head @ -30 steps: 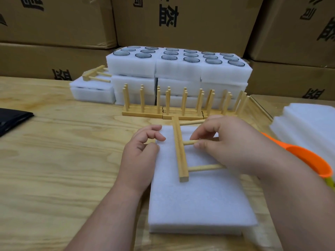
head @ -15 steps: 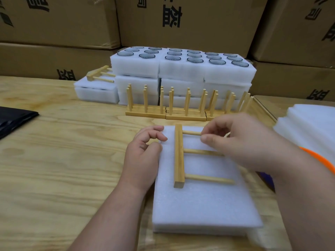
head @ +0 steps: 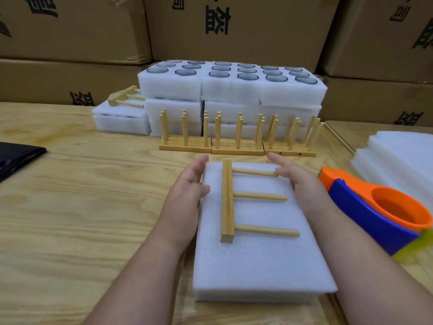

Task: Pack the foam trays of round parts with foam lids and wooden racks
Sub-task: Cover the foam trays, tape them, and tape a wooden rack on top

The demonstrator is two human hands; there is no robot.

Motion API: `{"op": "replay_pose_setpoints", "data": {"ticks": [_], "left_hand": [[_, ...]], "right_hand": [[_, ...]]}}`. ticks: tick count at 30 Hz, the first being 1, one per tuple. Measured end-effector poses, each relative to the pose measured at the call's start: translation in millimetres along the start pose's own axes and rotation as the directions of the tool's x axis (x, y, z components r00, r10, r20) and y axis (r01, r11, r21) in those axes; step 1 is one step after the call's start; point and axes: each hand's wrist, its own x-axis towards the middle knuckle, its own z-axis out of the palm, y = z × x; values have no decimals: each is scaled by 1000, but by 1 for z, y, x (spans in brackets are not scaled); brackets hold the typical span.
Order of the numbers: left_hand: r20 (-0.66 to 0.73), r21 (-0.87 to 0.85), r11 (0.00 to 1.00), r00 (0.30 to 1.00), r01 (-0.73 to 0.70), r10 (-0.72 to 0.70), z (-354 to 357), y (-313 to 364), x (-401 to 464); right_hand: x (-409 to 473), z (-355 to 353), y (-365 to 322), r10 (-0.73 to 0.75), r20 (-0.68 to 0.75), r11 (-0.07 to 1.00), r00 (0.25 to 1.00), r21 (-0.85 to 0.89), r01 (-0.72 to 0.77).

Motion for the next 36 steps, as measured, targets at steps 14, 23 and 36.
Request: {"op": "replay_pose_setpoints", "data": {"ticks": [14, 23, 36], "left_hand": [[-12, 13, 1000, 1000, 21, -21, 1, 0, 0], [-97, 18, 999, 994, -43, 44, 3, 1, 0], [-124, 1, 1000, 992, 30, -29, 7, 8, -5]], "right_hand": [[0, 6, 0, -56, -52, 989, 997, -141, 49], [-10, 15, -6, -221, -158, 929, 962, -333, 158], [-17, 15, -19, -268, 66, 635, 961, -739, 228]]}}
